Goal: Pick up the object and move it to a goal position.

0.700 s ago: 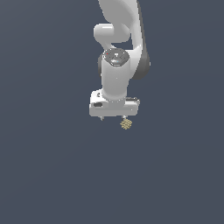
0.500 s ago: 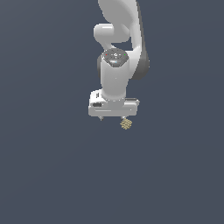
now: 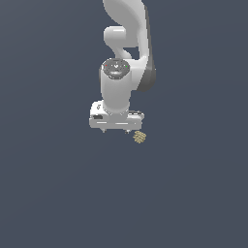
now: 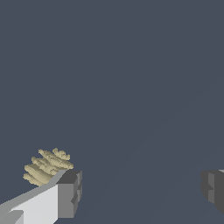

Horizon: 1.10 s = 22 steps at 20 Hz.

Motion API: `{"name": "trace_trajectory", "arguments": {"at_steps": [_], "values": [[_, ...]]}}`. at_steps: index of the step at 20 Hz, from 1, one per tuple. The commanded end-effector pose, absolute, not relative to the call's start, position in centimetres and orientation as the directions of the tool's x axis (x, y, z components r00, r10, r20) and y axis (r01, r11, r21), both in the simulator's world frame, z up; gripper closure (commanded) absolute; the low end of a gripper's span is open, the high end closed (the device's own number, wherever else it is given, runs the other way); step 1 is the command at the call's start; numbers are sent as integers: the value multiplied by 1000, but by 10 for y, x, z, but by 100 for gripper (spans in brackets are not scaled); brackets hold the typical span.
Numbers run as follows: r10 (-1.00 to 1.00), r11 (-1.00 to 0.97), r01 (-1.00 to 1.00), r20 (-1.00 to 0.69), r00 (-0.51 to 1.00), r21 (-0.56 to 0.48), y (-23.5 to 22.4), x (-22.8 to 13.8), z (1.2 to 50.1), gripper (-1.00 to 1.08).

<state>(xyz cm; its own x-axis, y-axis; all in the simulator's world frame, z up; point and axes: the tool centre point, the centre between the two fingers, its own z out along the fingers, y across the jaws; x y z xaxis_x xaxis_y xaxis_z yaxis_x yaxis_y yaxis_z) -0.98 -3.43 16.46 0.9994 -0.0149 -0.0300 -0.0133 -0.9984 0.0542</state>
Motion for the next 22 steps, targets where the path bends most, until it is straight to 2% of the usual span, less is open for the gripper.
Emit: {"name": "trace_trajectory", "arguments": {"at_steps": [1, 11, 22], "values": [[-8, -999, -6, -29, 1000, 53, -32, -10, 165, -92], [125, -991, 127, -32, 992, 46, -18, -15, 154, -92], [438, -898, 439, -32, 898, 26, 18, -29, 130, -92]]}}
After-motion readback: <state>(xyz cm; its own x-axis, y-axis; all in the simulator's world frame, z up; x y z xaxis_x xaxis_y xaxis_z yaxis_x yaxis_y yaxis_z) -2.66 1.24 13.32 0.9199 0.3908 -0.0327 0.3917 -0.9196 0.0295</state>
